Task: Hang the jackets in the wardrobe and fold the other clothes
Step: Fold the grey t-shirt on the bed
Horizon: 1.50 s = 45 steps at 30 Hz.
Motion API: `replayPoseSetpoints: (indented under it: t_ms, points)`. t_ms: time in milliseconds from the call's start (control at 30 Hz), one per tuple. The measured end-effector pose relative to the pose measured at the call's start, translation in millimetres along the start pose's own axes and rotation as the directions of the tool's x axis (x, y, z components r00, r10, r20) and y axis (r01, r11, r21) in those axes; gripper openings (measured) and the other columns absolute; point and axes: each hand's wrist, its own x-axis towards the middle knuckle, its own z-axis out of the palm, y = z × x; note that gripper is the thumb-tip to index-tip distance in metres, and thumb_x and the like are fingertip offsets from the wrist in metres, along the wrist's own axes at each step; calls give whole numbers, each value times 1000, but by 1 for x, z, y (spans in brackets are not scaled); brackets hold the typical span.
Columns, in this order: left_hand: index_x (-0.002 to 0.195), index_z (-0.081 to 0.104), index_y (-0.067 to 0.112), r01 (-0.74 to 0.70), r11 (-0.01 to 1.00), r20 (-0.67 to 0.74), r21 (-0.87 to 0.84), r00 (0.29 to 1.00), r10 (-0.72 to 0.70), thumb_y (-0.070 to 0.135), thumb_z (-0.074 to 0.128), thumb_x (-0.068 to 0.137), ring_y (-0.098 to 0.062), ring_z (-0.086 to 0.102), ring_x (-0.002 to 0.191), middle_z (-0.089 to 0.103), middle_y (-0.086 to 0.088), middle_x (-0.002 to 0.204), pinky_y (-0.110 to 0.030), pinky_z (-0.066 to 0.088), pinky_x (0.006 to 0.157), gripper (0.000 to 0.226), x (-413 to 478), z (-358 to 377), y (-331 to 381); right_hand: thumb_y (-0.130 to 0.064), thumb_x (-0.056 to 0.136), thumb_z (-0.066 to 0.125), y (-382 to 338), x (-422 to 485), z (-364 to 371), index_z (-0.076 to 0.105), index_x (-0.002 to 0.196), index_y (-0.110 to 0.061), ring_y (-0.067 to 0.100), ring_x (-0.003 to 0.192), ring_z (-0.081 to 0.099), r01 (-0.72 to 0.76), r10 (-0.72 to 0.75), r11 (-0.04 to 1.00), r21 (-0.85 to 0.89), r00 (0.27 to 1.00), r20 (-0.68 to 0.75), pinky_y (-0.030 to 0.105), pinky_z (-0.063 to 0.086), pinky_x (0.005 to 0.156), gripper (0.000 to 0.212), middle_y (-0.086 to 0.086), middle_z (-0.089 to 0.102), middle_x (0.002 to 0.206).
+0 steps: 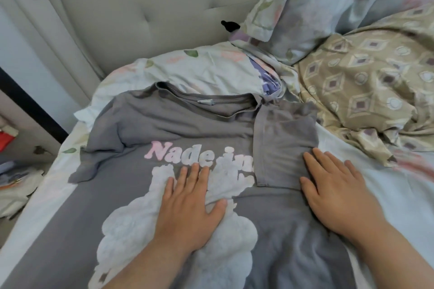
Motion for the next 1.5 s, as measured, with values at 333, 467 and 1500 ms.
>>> replayPoseSetpoints:
  t_ms: [333, 467, 1500]
  points:
    - [158, 11, 33, -42, 933, 66, -356, 995, 70, 60, 28, 91, -3, -11, 149, 1, 13, 165, -34, -17, 119, 74, -1, -16, -15, -10, 87, 69, -55, -18, -27, 65, 124, -1, 39, 122, 54, -142, 175, 971, 191, 970, -171, 52, 38, 109, 38, 18, 61, 133]
    - [95, 70, 42, 286, 208, 276, -935, 958, -79, 35, 60, 86, 12, 57, 103, 68, 30, 100, -10, 44, 91, 15, 5, -67, -49, -13, 89, 65, -145, 0, -33, 63, 129, -5, 31, 129, 51, 70, -14, 963, 259, 977, -210, 42, 37, 109, 41, 11, 56, 141]
    - [75, 59, 22, -16, -104, 35, -994, 880, -473, -4, 55, 92, -9, 53, 54, 61, 6, 62, -16, 35, 42, 31, 102, -154, -308, -32, 91, 61, -457, 190, -100, 68, 77, -15, 13, 67, 48, 325, -486, 826, 461, 825, 288, 26, 38, 59, 23, -3, 65, 82]
